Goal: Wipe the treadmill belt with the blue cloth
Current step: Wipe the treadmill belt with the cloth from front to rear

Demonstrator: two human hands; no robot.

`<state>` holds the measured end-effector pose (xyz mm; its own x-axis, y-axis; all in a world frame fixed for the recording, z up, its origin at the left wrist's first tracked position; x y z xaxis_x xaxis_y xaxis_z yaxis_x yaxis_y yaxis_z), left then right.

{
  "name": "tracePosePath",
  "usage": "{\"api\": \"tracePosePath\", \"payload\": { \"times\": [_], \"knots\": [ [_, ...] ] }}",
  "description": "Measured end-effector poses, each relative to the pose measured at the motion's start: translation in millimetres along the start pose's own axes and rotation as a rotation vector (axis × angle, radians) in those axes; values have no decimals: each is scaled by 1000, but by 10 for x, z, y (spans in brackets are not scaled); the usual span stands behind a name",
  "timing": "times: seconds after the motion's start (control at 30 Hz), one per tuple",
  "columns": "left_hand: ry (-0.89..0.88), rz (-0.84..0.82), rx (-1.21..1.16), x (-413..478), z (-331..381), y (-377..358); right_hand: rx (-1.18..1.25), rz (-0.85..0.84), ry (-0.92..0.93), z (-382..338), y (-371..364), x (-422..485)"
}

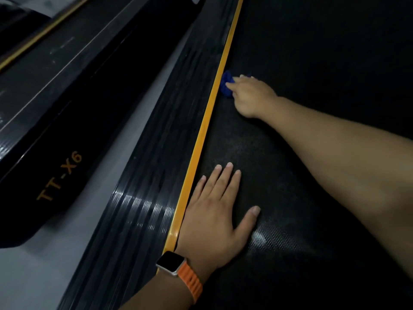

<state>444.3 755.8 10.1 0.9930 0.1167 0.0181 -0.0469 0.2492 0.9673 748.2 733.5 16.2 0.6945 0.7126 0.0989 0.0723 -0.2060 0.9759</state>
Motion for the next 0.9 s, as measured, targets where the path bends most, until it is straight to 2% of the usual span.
{"api": "tracePosePath", "payload": {
  "times": [0.07, 0.17, 0.23, 0.27, 0.37, 0.43, 0.5, 0.6, 0.67, 0.7, 0.73, 0.83, 0.9],
  "knots": [
    [-3, 3, -9, 1, -8, -10, 61, -16, 92, -204, -6, -289],
    [0, 0, -1, -2, 1, -10, 95, -42, 338, -488, -35, -912],
    [3, 0, 0, -5, 9, 7, 66, -45, 457, -391, 9, -929],
    [2, 0, -2, -3, 6, 4, 18, -59, 431, -252, 34, -783],
    [1, 0, -5, -5, 2, 4, -22, -15, 51, 252, 164, -279],
    [5, 9, -11, 4, 0, 13, -23, 29, -83, 258, 174, -210],
    [1, 6, -9, 3, -7, 0, 30, 20, 18, -72, 110, -423],
    [3, 2, 3, -1, 2, -2, 113, -29, 341, -574, 7, -1016],
    [8, -3, 10, -5, 18, 10, 68, -23, 463, -476, 56, -1009],
    [7, 3, 8, 0, 14, 13, 23, -23, 427, -312, 87, -843],
    [5, 6, 3, 0, 11, 11, -24, -20, 313, -106, 129, -637],
    [7, 14, -11, -4, 10, 13, -20, 52, -121, 386, 207, -205],
    [8, 20, -15, 9, 2, 13, -28, 83, -166, 175, 180, -237]
  ]
}}
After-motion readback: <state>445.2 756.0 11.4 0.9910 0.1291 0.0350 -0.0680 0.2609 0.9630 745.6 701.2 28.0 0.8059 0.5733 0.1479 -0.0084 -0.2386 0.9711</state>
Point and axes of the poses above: each hand's wrist, its own x-axis towards the middle knuckle, its own y-axis out of the back of the hand, z = x × y, the point moved 3 cm from there along x, towards the middle knuckle, and after that the axes turned 2 degrees about y, right-handed, at the moved point
